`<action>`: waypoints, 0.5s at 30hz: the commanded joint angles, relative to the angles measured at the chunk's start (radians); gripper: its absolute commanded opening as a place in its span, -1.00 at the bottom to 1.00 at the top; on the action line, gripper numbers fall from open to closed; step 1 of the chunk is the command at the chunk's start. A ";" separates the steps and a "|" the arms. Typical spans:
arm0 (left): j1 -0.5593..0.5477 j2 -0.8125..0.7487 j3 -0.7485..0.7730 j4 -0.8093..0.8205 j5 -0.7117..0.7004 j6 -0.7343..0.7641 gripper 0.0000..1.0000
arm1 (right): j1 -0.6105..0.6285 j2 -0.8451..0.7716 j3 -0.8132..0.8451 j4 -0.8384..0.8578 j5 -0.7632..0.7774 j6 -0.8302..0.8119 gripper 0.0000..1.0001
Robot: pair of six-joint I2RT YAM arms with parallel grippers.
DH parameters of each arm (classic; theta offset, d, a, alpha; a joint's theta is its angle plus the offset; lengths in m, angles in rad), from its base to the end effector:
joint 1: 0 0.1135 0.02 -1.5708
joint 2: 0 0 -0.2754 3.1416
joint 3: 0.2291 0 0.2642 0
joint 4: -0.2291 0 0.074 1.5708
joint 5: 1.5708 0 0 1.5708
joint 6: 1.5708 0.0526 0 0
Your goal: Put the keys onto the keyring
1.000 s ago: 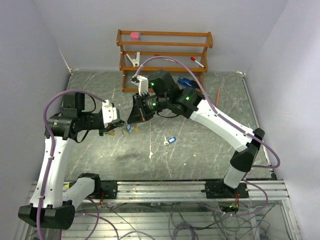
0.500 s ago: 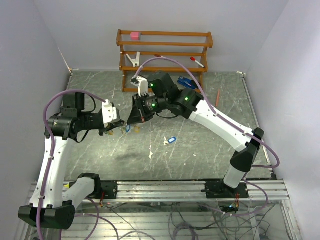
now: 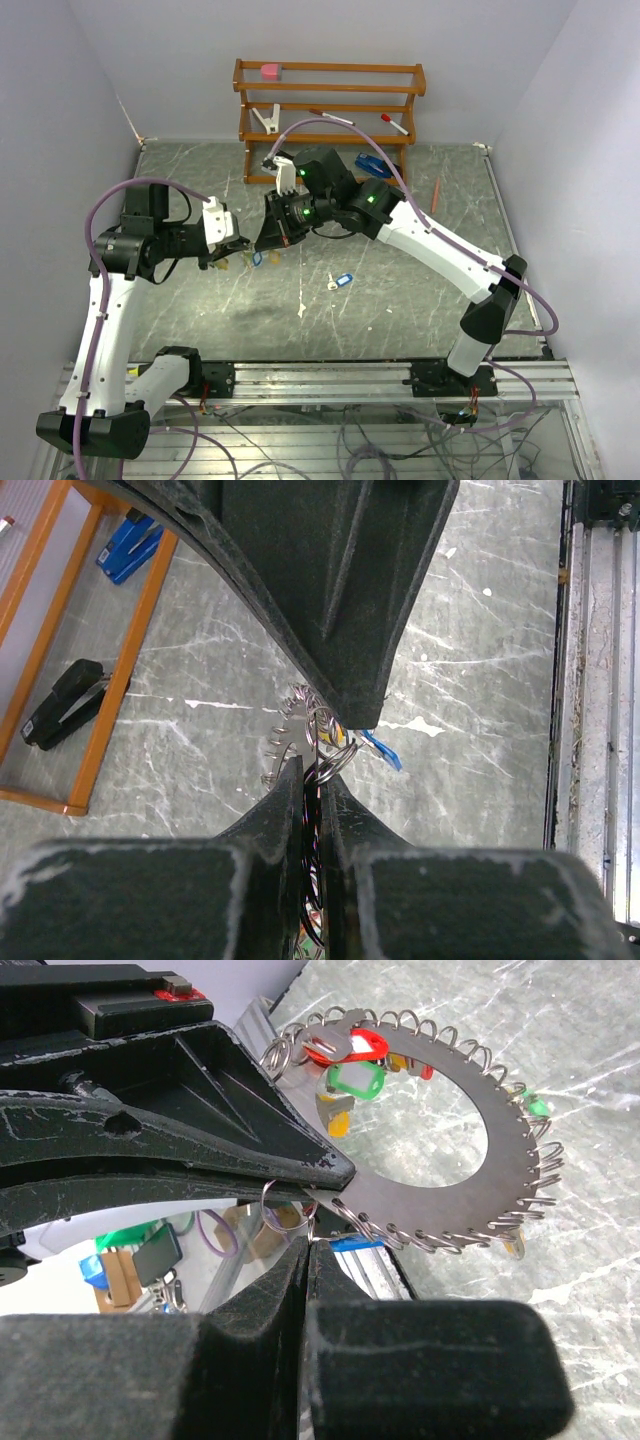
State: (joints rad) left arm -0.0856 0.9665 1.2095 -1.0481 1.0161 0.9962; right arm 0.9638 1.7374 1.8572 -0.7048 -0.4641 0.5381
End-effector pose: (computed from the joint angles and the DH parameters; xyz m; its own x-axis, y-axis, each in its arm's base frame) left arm 0.1649 -0.0590 0.3870 0.1401 0.4317 -0.8911 0.9464 0.2061 0.2487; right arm 0.2173 0.3542 0.4086 -0.7560 -0.2851 -0.5892 -0.6520 0.4072 0.6395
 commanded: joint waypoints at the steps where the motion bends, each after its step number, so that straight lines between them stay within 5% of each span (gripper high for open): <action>1: 0.006 -0.020 -0.004 0.094 0.031 -0.013 -0.86 | 0.007 -0.007 0.027 0.021 -0.013 0.015 -1.00; 15: 0.007 -0.028 -0.016 0.088 0.006 0.010 -0.86 | 0.010 0.010 0.079 -0.005 0.002 0.017 -1.00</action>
State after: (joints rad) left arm -0.0856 0.9569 1.1824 -1.0069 1.0058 0.9874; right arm 0.9665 1.7382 1.8969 -0.7090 -0.4614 0.5461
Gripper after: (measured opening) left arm 0.124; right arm 0.006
